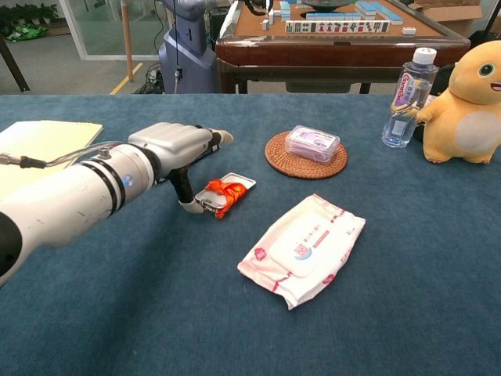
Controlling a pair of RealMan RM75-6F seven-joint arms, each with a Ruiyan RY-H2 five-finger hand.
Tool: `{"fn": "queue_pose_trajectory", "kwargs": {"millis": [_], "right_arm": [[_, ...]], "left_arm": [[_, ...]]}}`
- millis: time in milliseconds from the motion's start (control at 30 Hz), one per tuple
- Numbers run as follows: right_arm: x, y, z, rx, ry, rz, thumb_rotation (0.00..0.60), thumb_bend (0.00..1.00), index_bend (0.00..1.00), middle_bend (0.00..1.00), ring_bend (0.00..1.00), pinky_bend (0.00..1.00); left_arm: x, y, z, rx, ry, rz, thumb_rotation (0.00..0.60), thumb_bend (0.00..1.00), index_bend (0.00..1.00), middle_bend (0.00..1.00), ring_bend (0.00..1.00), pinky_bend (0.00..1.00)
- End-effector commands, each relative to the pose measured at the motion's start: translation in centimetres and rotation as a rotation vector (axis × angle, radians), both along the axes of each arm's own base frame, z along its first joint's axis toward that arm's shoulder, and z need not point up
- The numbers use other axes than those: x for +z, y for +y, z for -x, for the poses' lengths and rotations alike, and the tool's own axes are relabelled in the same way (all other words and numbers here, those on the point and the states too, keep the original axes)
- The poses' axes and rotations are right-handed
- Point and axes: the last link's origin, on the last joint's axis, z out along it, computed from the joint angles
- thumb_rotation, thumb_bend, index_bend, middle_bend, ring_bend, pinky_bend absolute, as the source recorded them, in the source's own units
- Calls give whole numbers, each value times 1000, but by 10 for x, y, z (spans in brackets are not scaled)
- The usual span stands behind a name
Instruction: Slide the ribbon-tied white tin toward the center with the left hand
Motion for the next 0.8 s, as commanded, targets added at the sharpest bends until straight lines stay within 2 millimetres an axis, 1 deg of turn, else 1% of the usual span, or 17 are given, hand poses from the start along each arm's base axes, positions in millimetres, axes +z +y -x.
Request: {"fn": "queue_pose_trajectory", "kwargs": {"millis": [33, 200, 433, 567, 667, 800], "right_arm": [[0, 0, 0, 0, 0, -1, 600, 9, 279, 435, 350, 585], [-3, -1, -1, 1, 7, -9, 600, 9, 279, 435, 350, 585], [-6, -3, -1, -5, 17, -20, 600, 9, 279, 435, 350, 585], [-10, -5, -1, -10, 25, -30, 600, 9, 279, 435, 350, 585], [-12, -6, -1, -12, 30, -35, 600, 9, 279, 435, 350, 585], [-17, -8, -1, -19, 43, -51, 600, 9, 279, 435, 350, 585]], "left_arm": [[8, -5, 6, -2, 19, -11, 600, 0, 0, 0, 0, 176], [30, -22, 19, 25, 34, -11, 600, 0, 0, 0, 0, 176], [73, -48, 45, 63, 73, -17, 600, 0, 0, 0, 0, 176], [97, -64, 66, 78, 93, -55, 600, 0, 0, 0, 0, 176], [110, -72, 78, 79, 96, -85, 600, 0, 0, 0, 0, 176], [141, -93, 108, 95, 99, -184, 600, 0, 0, 0, 0, 176]]}}
